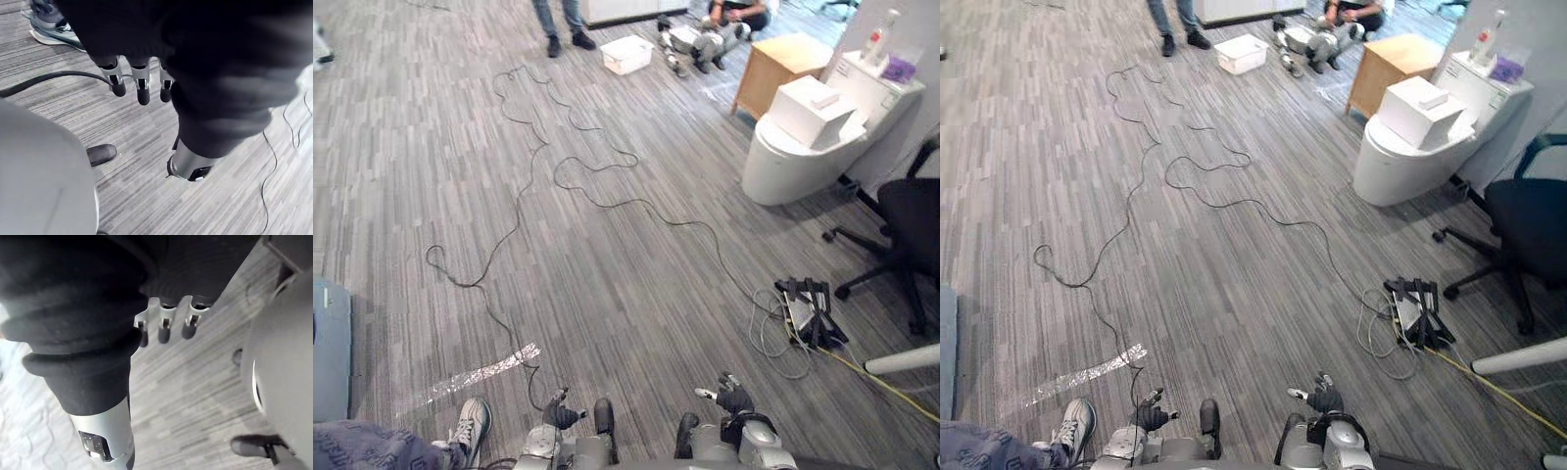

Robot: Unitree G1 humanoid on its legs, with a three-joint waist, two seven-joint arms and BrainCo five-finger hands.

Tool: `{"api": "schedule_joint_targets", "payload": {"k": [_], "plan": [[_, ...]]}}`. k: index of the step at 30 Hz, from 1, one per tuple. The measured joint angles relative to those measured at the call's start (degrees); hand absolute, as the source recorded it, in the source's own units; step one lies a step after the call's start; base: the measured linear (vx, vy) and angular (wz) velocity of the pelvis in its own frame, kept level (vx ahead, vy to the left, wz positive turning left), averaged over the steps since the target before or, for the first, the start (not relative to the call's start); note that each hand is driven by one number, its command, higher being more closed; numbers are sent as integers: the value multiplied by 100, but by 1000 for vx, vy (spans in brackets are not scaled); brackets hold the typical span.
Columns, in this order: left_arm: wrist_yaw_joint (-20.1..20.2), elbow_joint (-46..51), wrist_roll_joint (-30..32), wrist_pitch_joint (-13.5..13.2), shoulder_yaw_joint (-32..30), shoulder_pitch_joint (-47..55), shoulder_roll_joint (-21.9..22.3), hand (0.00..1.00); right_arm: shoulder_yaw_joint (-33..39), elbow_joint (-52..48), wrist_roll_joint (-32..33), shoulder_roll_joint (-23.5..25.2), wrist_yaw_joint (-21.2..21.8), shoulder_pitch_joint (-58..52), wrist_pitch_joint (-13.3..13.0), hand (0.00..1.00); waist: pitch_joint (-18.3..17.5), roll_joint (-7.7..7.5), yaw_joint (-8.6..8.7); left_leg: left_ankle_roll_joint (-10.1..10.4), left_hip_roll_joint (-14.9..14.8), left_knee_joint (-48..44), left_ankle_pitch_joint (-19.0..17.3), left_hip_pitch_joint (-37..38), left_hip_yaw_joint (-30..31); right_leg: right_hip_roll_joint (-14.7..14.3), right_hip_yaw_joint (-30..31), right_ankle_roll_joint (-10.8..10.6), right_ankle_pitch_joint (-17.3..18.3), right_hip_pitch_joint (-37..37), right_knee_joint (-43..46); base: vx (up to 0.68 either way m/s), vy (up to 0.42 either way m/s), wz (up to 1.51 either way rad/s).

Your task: Organize washtable

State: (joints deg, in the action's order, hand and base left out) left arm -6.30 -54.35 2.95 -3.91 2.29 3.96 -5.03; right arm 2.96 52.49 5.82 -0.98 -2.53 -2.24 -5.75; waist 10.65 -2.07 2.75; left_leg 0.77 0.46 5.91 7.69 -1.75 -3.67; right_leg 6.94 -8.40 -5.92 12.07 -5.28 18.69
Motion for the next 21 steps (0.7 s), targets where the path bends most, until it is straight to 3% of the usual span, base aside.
{"api": "schedule_joint_targets", "payload": {"k": [2, 3, 6, 14, 20, 21], "plan": [[0, 2, -2, -5, -159, -5, 55, 0, 2, 13, -27, -9, 2, -100, 9, 0, -26, -35, -12, -36, 158, 1, 20, 65, 129, 11, 244, 74, 37, 30, 166, 103, -17, 100], [-11, 2, -8, -3, -412, 32, 127, 0, -1, 41, -74, -37, 9, -121, 26, 0, -31, -22, -99, -147, 221, 2, 106, 127, 137, 100, 144, 107, 61, 161, 202, 111, 12, 66], [-9, 4, -24, -8, -701, 106, 161, 0, -19, 46, -161, -4, 15, -85, 64, 0, -53, -17, -149, -143, 256, 2, 106, 159, 186, 65, 92, 103, -36, 379, -156, 97, 17, 18], [-3, -73, -14, 0, -925, 104, 202, 0, -314, 240, -401, -1, 26, 25, 67, 0, -121, -75, -206, -254, 277, 1, 26, 78, 136, -19, 207, 103, -313, 615, -893, 81, 12, -4], [-14, -27, -46, 34, -930, 53, 205, 0, -342, 219, -420, 60, 8, 17, 72, 0, -128, -78, -239, -231, 295, -48, 142, -157, 395, -14, -263, 166, -307, 604, -870, 50, -35, 35], [-20, -24, -107, 46, -930, 23, 220, 0, -343, 199, -419, 65, 4, 3, 91, 0, -127, -78, -328, -231, 284, -50, 142, -158, 408, 15, -270, 191, -286, 589, -821, -12, -23, 17]]}}
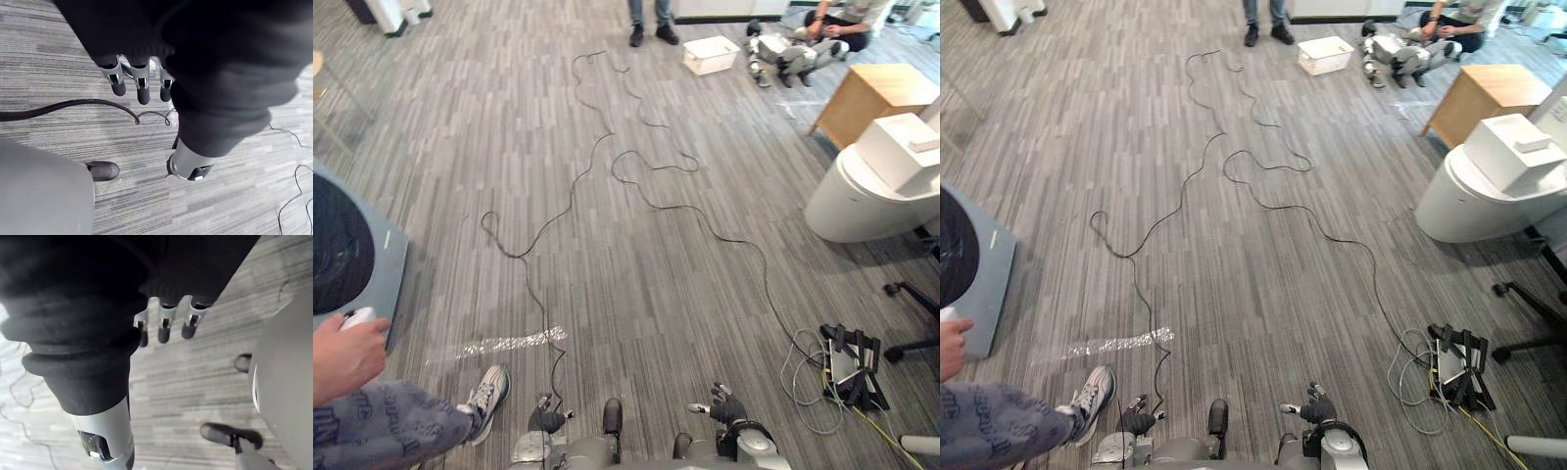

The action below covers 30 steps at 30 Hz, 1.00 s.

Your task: Organize washtable

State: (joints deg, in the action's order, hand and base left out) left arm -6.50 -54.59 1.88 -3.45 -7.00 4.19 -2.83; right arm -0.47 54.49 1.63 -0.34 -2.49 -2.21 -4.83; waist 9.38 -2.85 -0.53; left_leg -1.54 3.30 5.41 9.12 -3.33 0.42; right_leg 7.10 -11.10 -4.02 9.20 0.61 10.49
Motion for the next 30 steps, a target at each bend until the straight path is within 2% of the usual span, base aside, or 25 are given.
{"api": "schedule_joint_targets", "payload": {"k": [1, 2, 3, 4, 5, 6, 7, 8, 9, 10, 11, 14, 16, 19, 21, 28, 30], "plan": [[1, 15, -19, 14, 5, -40, 10, 0, -2, -110, 1, 5, -3, -32, 35, 0, -2, -4, -55, 3, -2, -67, -2, -43, 6, 4, -29, 16, 30, -54, 95, -24, -21, 13], [1, 78, -18, 27, 19, -71, 33, 0, -23, -298, 0, 4, 7, -58, 41, 0, -7, 7, -34, 34, 2, -119, -31, -154, 68, 4, -124, 30, 67, -167, 233, -75, -26, 28], [2, 157, -14, 42, 14, -149, 5, 0, -33, -494, -3, 133, 2, -43, 24, 0, -2, -141, 54, 38, -6, -486, -459, -429, -322, 253, -243, 45, 64, -395, 245, -61, -22, 39], [9, 211, -7, 64, -21, -250, 7, 0, 11, -578, -2, 190, 2, -39, 12, 0, 38, -224, 117, -129, -66, -1438, -876, -702, -630, 358, -312, 43, 61, -423, 309, -52, -9, 31], [7, 268, -8, 64, -27, -254, 26, 0, 25, -672, -3, 150, 2, -131, 31, 0, 48, -259, 130, 86, -361, -3036, -1543, -902, -910, 422, -320, 44, 64, -448, 486, 4, 27, -4], [8, 285, -7, 62, -27, -193, 89, 0, 9, -727, -13, 131, 10, -242, 26, 0, -44, -152, 134, 454, -668, -3590, -1881, -835, -895, 344, -302, 36, 69, -482, 584, 9, 112, -24], [15, 276, -7, 69, -18, -177, 215, 0, 17, -746, -17, 33, 8, -265, 30, 0, -110, 143, 190, 850, -851, -3626, -2222, -859, -688, 173, -244, -11, 102, -577, 712, 1, 143, -30], [15, 275, -7, 72, 5, -189, 245, 0, 19, -694, -20, -8, -4, -224, 51, 0, -140, 136, 246, 759, -799, -3518, -2274, -827, -717, 145, -159, -30, 118, -702, 779, -18, 171, -15], [15, 270, -7, 72, 105, -190, 229, 0, -5, -608, -31, -4, 18, -229, 80, 0, -212, 52, 335, 716, -620, -3103, -2245, -763, -584, 198, 99, -26, 115, -945, 797, -53, 99, -8], [14, 264, -6, 73, 163, -199, 198, 0, -11, -576, -55, 5, 32, -227, 81, 0, -218, 43, 354, 715, -576, -2915, -2244, -744, -498, 174, 199, -7, 103, -1034, 737, -50, 77, 1], [16, 195, -7, 82, 241, -247, 132, 0, -6, -558, -83, 17, 27, -214, 89, 0, -254, -30, 373, 647, -521, -2781, -2202, -802, -436, 149, 319, -78, -12, -994, 509, -33, 45, 4], [6, 147, -7, 95, 224, -103, 99, 0, -40, -448, -171, 3, 28, -194, 82, 0, -266, -13, 325, 507, -530, -2539, -2100, -617, -416, 98, 350, -76, -218, -857, 304, -5, 10, 1], [5, 57, -7, 89, 171, -25, 110, 0, -59, -387, -211, -8, 31, -179, 75, 0, -298, 8, 312, 503, -521, -2244, -1942, -398, -387, 89, 346, -6, -309, -772, 290, -11, -16, 4], [2, -13, -5, 85, -5, 25, 167, 0, -66, -318, -229, -10, 58, -175, 70, 0, -417, 82, 303, 509, -529, -1626, -1511, -191, -298, 38, 343, 62, -633, -783, 127, -41, -31, 0], [3, -28, -4, 84, -30, 40, 178, 0, -64, -310, -228, -11, 87, -165, 69, 0, -440, 109, 309, 503, -527, -1347, -1359, -100, -221, 22, 326, 65, -702, -787, 53, -80, -30, 3], [1, -24, -28, 69, -206, 105, 262, 0, -42, -193, -221, -5, 124, -163, 71, 0, -568, 67, 336, 520, -467, -451, -772, 142, -1, 78, 143, 8, -775, -793, -261, -158, -36, 9], [0, 2, -111, 63, -218, 138, 264, 0, -32, -188, -221, -9, 121, -199, 80, 0, -598, 68, 323, 541, -444, -122, -697, 292, 137, 49, 93, 28, -748, -784, -280, -208, -45, 13]]}}
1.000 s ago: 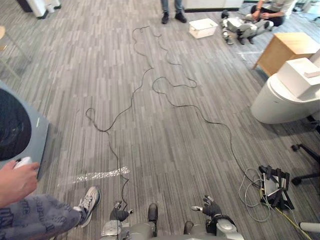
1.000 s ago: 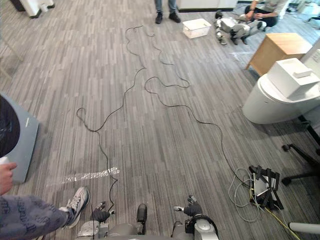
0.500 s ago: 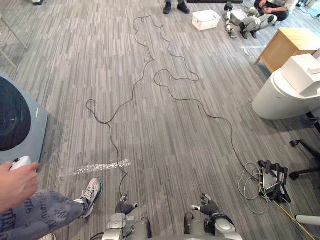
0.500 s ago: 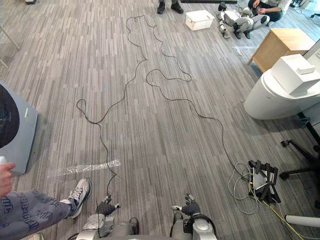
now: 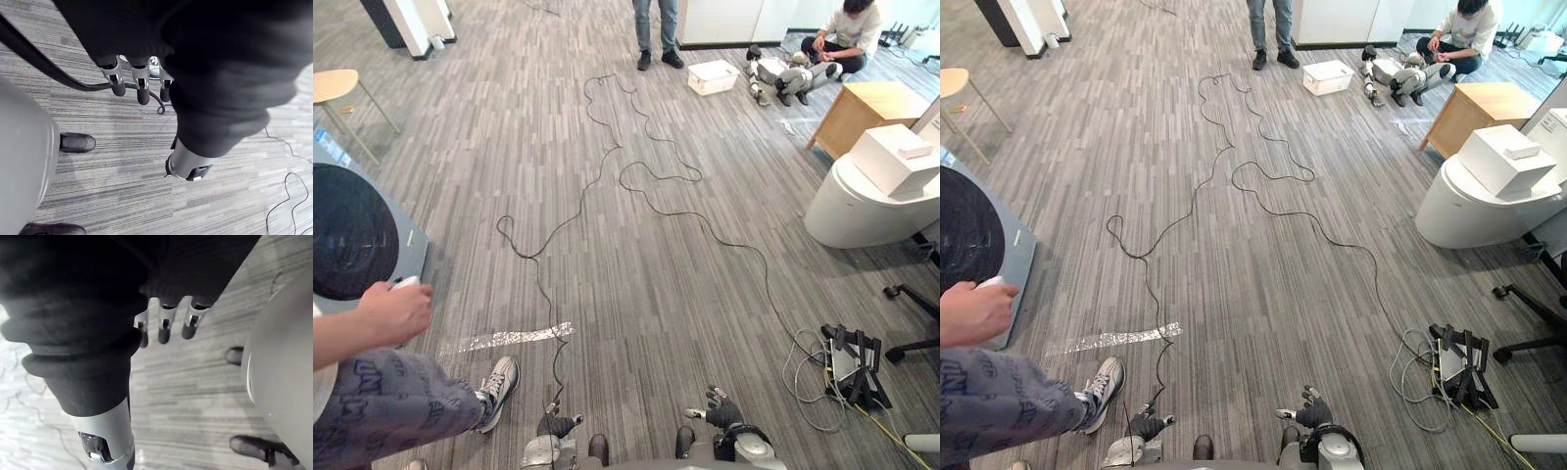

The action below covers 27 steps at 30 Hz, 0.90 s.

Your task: Organize washtable

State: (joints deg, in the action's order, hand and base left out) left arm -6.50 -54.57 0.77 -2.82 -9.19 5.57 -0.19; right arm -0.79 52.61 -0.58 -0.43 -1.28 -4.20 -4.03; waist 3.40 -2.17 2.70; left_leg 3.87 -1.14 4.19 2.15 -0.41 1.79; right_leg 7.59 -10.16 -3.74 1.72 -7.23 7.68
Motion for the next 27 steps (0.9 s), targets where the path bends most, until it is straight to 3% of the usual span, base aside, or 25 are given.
{"api": "schedule_joint_targets", "payload": {"k": [1, 2, 12, 16, 18, 21, 23, 25, 27], "plan": [[0, 0, -17, -9, 0, 7, 0, 0, 1, 0, 0, 0, 0, -5, -1, 0, -7, 3, -8, -2, -4, 73, -1, 29, 18, -6, -8, 2, -2, 7, -10, -87, -16, 4], [0, -6, -75, -25, -48, 129, 63, 0, 71, 204, 1, 7, 5, 33, 15, 0, -249, 150, -27, -39, 18, -230, -132, 12, 364, -133, 29, -12, -120, 297, -357, 0, 0, 0], [15, -4, -70, -29, -35, 93, 61, 0, 80, 231, 10, 65, -2, 30, 16, 0, -205, 92, -59, 17, 1, -486, -184, -71, 176, -57, -37, -29, -199, 553, -510, -9, 9, 4], [29, -8, -68, -36, 80, 46, 43, 0, 201, 280, 99, 113, -4, 20, 18, 0, -150, 82, -222, 0, -35, -521, -206, 41, -176, -68, 27, -42, -334, 750, -690, -95, 14, -10], [32, -14, -71, -37, 194, 10, 0, 0, 211, 282, 194, 109, -11, 53, 14, 0, -47, 91, -225, -33, -48, -587, -284, 38, -228, -64, -36, -49, -338, 827, -680, -109, 4, 17], [35, -16, -75, -38, 262, -53, -24, 0, 318, 281, 279, 62, -106, 101, 2, 0, 171, 196, -219, -53, -275, -1225, -757, -92, -681, -93, -225, -66, -26, 957, -383, -86, -32, 37], [33, 18, -82, -39, 253, -47, -51, 0, 314, 226, 280, -14, -126, 44, 4, 0, 234, 282, -381, 56, -500, -1882, -1157, -265, -824, -162, -194, -18, 310, 884, 45, -33, -22, 6], [29, 28, -116, -29, 224, 16, -75, 0, 311, 77, 281, -41, -137, -16, 8, 0, 299, 309, -390, 115, -691, -2205, -1309, -336, -932, -241, -106, -6, 471, 891, 188, 45, -17, -5], [26, 34, -173, -27, 193, 57, -84, 0, 309, -102, 284, -65, -161, -72, 8, 0, 323, 390, -376, 217, -795, -2412, -1170, -425, -1025, -322, -9, 15, 525, 915, 146, 115, -24, 5]]}}
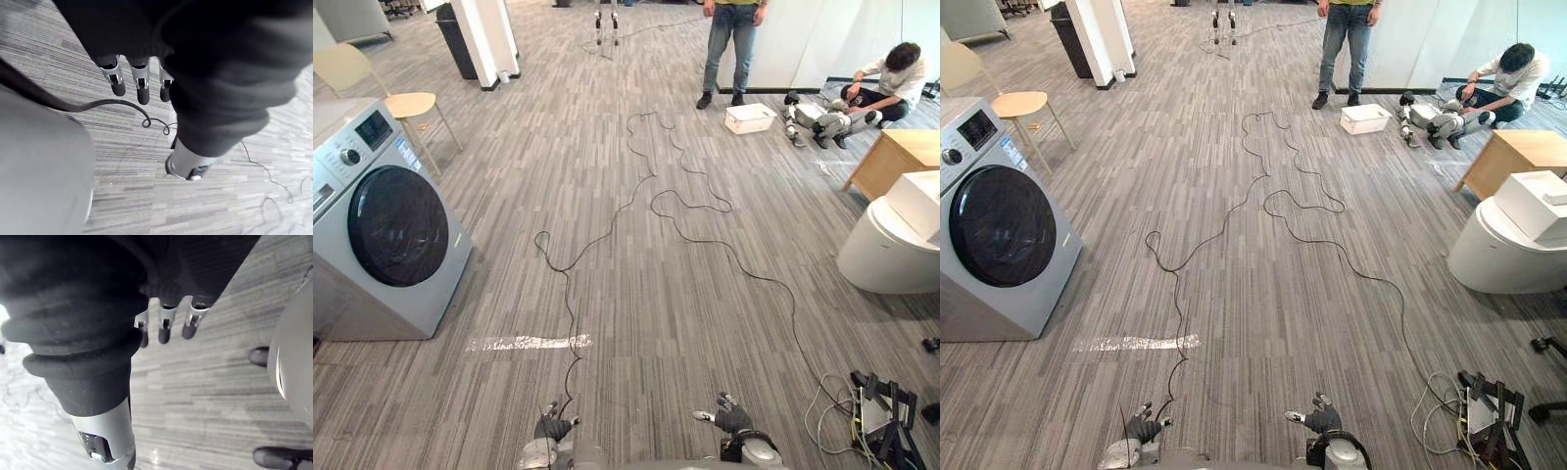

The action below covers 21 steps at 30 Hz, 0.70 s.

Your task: Organize washtable

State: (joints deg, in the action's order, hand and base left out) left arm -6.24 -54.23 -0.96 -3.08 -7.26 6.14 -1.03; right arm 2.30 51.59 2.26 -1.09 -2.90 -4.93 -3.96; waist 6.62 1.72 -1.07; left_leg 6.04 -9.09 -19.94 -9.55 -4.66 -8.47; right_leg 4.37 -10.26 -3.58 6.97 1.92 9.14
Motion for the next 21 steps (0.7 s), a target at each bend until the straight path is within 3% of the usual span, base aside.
{"api": "schedule_joint_targets", "payload": {"k": [1, 2, 3, 5, 6, 7, 8, 9, 10, 12, 13, 14, 15, 16, 17, 19, 20, 21], "plan": [[14, -16, -15, -1, 8, -50, -94, 0, 21, 3, 5, 32, -38, 67, 4, 0, 93, -130, 25, 69, -9, -511, 182, -285, -182, 75, 17, 11, 2, 120, -184, 113, -10, 25], [10, -16, -60, -3, 21, -112, -131, 0, 17, 90, 11, -12, -66, 97, 6, 0, 165, -217, 11, -48, 79, -482, 75, -435, -346, 219, 18, 10, 3, 159, -273, 115, 23, 35], [8, -7, -72, -11, 44, -145, -97, 0, 16, 151, 15, -135, -78, 132, 35, 0, 233, -150, 11, -114, 229, -39, 69, -653, -385, 352, 25, -23, 20, 162, -379, 90, 45, 20], [1, 19, -96, -29, 35, -152, -3, 0, 7, 170, 14, -237, -80, 179, 52, 0, 294, 24, -44, -23, 313, 635, 164, -769, -256, 371, 84, -135, 56, 185, -500, 141, 133, -4], [0, 20, -140, -57, 25, -156, 23, 0, -8, 219, 15, -245, -80, 207, 50, 0, 305, 44, -111, -46, 322, 735, 419, -760, -217, 398, 141, -199, 74, 172, -508, 268, 247, -41], [0, 23, -193, -98, 18, -150, 25, 0, -54, 381, 14, -250, -78, 273, 54, 0, 293, 12, -234, -233, 446, 636, 534, -726, -168, 478, 288, -321, 150, 177, -523, 361, 305, -53], [8, 78, -212, -128, -4, -149, 14, 0, -56, 446, -11, -203, -64, 288, 59, 0, 248, -32, -300, -529, 565, 292, 290, -803, -192, 607, 381, -467, 232, 196, -433, 348, 244, -45], [9, 84, -248, -132, -13, -148, 12, 0, -55, 445, -20, -159, -54, 269, 59, 0, 231, -116, -298, -558, 629, 166, 126, -808, -265, 696, 418, -528, 267, 169, -294, 375, 231, -29], [5, 67, -305, -125, -25, -150, -50, 0, -51, 443, -54, -91, -34, 227, 59, 0, 199, -247, -301, -620, 780, 84, -77, -728, -365, 904, 557, -698, 448, -59, 336, 415, 218, -24], [4, 30, -299, -105, -2, -143, -82, 0, -50, 366, -80, -86, 24, 245, 53, 0, 184, -280, -267, -852, 922, 127, -189, -411, -450, 1077, 776, -686, 478, -606, 1770, 448, 221, -15], [2, 18, -297, -74, 61, -141, -144, 0, -53, 276, -87, -76, 53, 260, 34, 0, 240, -345, -183, -962, 1021, 285, -288, -31, -444, 1200, 864, -696, 360, -1066, 3070, 466, 173, 12], [-1, 1, -293, -38, 73, -128, -173, 0, -57, 203, -92, -51, 55, 291, 22, 0, 310, -345, -105, -1028, 1060, 424, -360, 378, -399, 1166, 908, -631, 485, -1363, 4027, 457, 144, 16], [-7, -5, -289, -31, 77, -117, -175, 0, -68, 174, -91, -41, 55, 290, 20, 0, 334, -330, -101, -1035, 1068, 494, -364, 551, -381, 1138, 880, -564, 537, -1497, 4327, 444, 86, 12], [-20, 2, -289, -20, 83, -118, -166, 0, -119, 86, -91, -47, 58, 288, 17, 0, 386, -368, -109, -1037, 1056, 676, -365, 941, -335, 1035, 664, -364, 661, -1729, 4624, 450, 48, 7], [-17, 0, -291, -5, 89, -156, -156, 0, -151, 41, -91, -45, 60, 292, -6, 0, 419, -351, -103, -1045, 999, 863, -370, 1258, -301, 914, 371, -111, 823, -1941, 4523, 547, 19, 6], [-15, -32, -291, -3, 90, -233, -133, 0, -153, -63, -90, -46, 62, 306, -12, 0, 448, -329, -83, -1050, 876, 1049, -373, 1557, -261, 626, 52, -7, 947, -2364, 3902, 513, -44, 15], [-15, -48, -291, -3, 112, -274, -121, 0, -152, -93, -88, -54, 62, 351, -16, 0, 476, -308, -15, -1050, 799, 1088, -373, 1645, -215, 464, -24, 22, 898, -2552, 3353, 477, -98, 40], [-11, -65, -290, -4, 226, -282, -116, 0, -147, -116, -84, -56, 61, 420, -17, 0, 507, -300, 91, -1049, 722, 1131, -373, 1749, -84, 268, -68, 129, 589, -2721, 2450, 514, -150, 53]]}}
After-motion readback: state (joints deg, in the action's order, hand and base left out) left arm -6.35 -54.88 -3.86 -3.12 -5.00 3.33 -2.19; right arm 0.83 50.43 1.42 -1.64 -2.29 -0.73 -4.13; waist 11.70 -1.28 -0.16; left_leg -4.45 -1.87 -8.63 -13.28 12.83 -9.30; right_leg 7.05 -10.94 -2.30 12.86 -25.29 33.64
